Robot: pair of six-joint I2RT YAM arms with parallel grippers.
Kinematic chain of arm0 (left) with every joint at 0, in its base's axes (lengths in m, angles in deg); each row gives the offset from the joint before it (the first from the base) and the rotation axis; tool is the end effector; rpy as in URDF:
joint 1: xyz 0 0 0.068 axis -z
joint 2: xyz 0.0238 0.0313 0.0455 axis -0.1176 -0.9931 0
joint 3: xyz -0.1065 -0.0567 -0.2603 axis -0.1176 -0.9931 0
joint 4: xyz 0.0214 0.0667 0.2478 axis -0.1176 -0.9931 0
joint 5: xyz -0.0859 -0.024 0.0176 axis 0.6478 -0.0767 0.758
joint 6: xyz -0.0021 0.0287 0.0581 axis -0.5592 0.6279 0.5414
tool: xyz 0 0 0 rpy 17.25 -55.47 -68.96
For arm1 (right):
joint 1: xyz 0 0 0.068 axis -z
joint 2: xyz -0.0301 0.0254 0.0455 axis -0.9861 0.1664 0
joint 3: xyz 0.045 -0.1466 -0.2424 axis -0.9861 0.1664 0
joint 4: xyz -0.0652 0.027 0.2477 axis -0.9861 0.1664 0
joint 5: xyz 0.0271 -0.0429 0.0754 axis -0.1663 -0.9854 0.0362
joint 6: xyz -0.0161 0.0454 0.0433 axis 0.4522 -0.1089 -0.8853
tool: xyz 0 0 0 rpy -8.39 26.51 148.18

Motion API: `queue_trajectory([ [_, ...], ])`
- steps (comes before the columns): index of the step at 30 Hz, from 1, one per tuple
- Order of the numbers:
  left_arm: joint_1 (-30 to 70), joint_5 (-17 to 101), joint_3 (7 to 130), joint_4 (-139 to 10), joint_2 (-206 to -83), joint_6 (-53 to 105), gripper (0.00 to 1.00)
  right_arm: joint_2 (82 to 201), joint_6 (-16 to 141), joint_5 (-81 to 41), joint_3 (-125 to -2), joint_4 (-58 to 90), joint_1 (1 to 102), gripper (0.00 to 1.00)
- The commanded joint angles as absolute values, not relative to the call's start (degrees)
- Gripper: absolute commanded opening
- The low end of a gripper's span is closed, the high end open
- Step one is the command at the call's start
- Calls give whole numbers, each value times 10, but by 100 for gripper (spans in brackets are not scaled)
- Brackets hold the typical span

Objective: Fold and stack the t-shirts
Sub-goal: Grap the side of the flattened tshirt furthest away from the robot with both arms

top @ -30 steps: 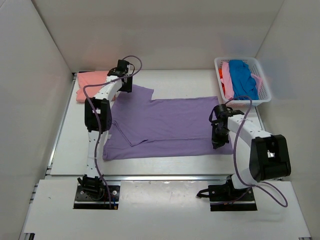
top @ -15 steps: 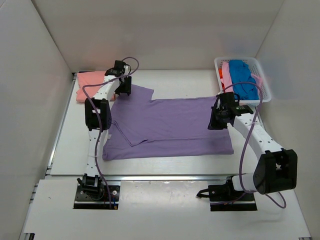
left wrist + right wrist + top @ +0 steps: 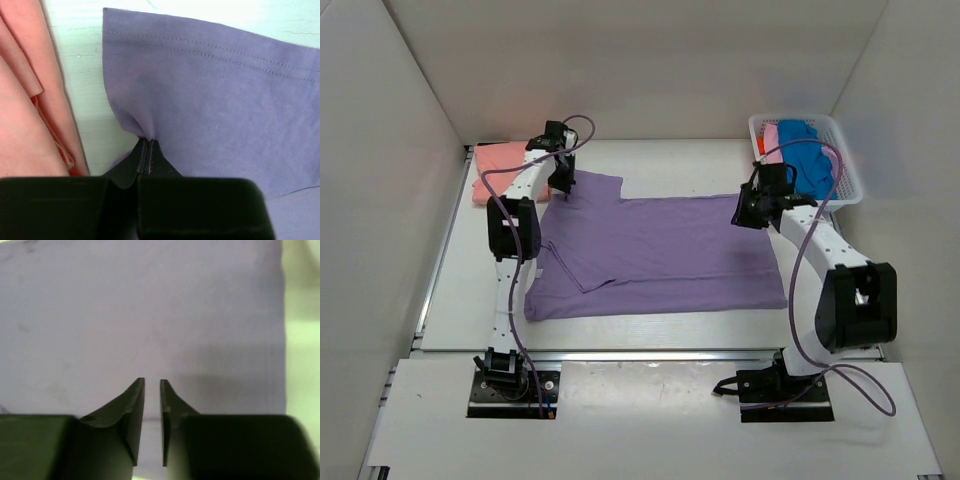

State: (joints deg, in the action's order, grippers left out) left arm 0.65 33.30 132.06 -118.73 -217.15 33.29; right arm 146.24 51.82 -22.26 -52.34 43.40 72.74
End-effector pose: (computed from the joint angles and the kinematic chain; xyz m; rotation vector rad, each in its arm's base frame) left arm 0.5532 -0.0715 0.1564 0.0798 2.6967 -0.0459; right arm 0.3227 0.0484 0.2643 0.1653 2.4462 0.3096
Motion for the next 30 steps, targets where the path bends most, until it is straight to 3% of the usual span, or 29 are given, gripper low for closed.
queue_trajectory([
  [1, 17, 340, 1329, -1191, -2151, 339, 0, 1525, 517, -266, -562, 347, 747, 18],
  [8, 30, 365, 1213, -1123, -2057, 329, 0, 1644, 448, -401, -664, 327, 728, 39],
  [15, 20, 402, 1053, -993, -1962, 294, 0, 1756, 376, -471, -792, 386, 730, 41],
  [23, 18, 406, 1060, -1015, -1962, 288, 0, 1850, 335, -473, -906, 474, 729, 42],
  [30, 18, 425, 1030, -993, -1948, 282, 0, 1911, 336, -450, -954, 498, 731, 48],
])
